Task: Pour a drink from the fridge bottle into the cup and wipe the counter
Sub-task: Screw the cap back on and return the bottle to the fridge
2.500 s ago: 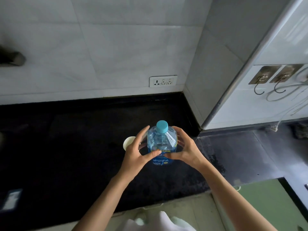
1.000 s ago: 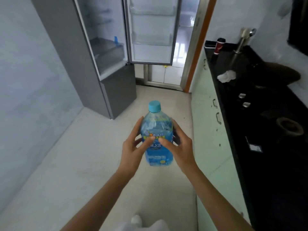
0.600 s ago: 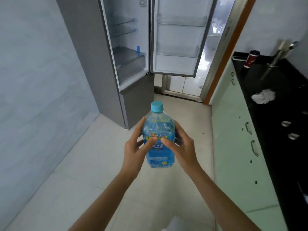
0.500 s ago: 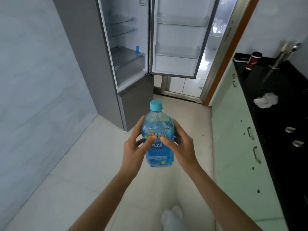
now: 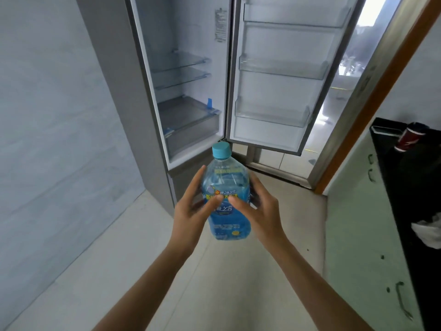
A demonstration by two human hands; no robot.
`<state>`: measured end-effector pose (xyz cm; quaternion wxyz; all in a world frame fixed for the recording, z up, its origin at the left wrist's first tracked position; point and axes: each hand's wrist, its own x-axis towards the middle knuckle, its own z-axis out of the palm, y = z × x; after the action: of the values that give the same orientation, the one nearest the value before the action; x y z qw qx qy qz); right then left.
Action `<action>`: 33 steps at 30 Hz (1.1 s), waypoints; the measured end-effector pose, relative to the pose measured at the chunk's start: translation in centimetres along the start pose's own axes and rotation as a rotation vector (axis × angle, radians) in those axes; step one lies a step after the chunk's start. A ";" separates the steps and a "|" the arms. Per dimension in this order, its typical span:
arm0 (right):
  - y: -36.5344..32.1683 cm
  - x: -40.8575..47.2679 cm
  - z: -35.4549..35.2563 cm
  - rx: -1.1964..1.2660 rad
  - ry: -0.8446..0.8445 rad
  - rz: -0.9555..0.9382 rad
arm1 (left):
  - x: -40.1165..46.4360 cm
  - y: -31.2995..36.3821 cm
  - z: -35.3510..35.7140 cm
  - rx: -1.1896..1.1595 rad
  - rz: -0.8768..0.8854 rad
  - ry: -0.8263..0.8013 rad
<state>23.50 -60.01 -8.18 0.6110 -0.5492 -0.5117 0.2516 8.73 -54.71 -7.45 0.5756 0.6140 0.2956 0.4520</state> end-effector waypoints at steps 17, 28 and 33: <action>9.7 29.8 -0.3 0.049 -0.132 -0.059 | 28.9 -5.1 -0.2 0.038 0.059 0.151; 14.9 47.3 1.1 0.067 -0.211 -0.111 | 44.9 -6.8 -1.6 0.082 0.104 0.253; 17.4 55.7 0.9 0.123 -0.325 -0.134 | 52.0 -7.9 -1.1 0.086 0.131 0.344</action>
<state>46.60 -6.51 -5.00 0.5681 -0.4274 -0.6227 0.3267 30.68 -7.03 -4.00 0.4591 0.5696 0.3682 0.5738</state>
